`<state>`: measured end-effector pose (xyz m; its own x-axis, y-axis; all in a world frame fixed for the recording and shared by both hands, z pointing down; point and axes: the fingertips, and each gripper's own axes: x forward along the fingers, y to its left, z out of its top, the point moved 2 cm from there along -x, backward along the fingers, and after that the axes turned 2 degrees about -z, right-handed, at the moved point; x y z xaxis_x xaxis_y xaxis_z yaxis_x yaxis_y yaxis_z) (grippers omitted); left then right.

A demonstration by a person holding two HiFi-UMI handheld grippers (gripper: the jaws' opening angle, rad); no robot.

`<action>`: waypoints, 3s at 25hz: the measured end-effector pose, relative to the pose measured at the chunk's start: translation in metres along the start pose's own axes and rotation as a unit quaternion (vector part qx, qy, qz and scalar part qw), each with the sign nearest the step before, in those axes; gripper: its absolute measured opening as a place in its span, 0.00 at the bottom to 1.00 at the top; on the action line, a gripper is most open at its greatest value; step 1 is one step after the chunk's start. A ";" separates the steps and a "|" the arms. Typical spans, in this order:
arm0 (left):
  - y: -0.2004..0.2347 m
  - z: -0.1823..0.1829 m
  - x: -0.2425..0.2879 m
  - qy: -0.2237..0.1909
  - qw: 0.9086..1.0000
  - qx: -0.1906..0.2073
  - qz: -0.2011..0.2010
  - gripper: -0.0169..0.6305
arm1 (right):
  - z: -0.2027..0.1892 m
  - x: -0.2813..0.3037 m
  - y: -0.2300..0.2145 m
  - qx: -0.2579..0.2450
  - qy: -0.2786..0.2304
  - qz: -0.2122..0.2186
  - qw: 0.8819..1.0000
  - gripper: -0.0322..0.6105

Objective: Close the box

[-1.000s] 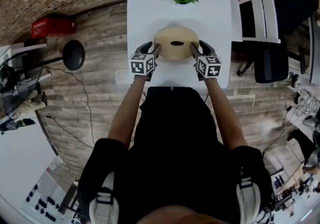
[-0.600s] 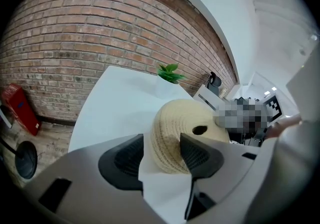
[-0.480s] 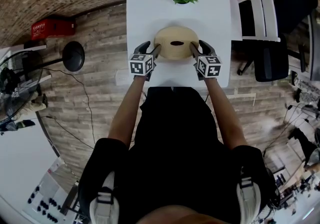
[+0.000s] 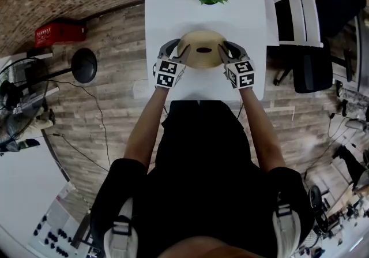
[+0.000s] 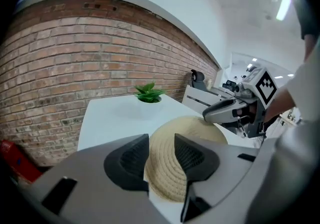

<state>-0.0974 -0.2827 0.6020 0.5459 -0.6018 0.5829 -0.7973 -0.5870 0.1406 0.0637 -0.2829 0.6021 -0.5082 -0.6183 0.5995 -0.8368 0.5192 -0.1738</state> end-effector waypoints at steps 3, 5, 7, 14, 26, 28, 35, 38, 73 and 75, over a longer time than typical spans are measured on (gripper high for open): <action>-0.003 0.014 0.013 -0.001 1.000 0.020 -0.013 0.20 | 0.013 0.011 0.005 -0.025 0.009 0.018 0.999 0.08; -0.003 0.019 0.022 0.006 0.999 0.028 -0.019 0.15 | 0.020 0.020 0.005 -0.042 0.022 0.017 0.999 0.05; -0.001 0.018 0.031 0.021 0.999 0.032 -0.024 0.12 | 0.026 0.028 0.005 -0.050 0.035 0.018 0.998 0.05; 0.007 0.007 0.046 0.064 0.997 0.025 -0.030 0.12 | 0.021 0.046 -0.005 -0.061 0.078 0.014 0.995 0.05; 0.009 0.005 0.050 0.061 0.997 0.027 -0.033 0.12 | 0.019 0.051 -0.007 -0.058 0.084 0.014 0.995 0.05; 0.009 0.006 0.048 0.061 0.997 0.026 -0.031 0.12 | 0.021 0.049 -0.006 -0.051 0.077 0.020 0.995 0.05; 0.009 0.014 0.032 0.040 0.999 0.024 -0.015 0.12 | 0.024 0.033 -0.001 -0.043 0.045 0.025 0.998 0.07; 0.004 0.018 0.020 0.026 0.999 0.024 -0.018 0.12 | 0.024 0.023 0.004 -0.043 0.034 0.036 0.998 0.06; -0.108 -0.022 -0.114 -0.057 0.998 -0.021 0.004 0.06 | -0.033 -0.129 0.058 -0.080 -0.059 0.085 0.991 0.05; -0.111 -0.024 -0.119 -0.059 0.998 -0.022 0.008 0.06 | -0.036 -0.132 0.060 -0.082 -0.059 0.089 0.991 0.05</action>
<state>-0.0796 -0.1329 0.5364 0.5568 -0.6720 0.4883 -0.8156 -0.5536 0.1681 0.0879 -0.1489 0.5408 -0.6733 -0.5681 0.4732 -0.6924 0.7089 -0.1341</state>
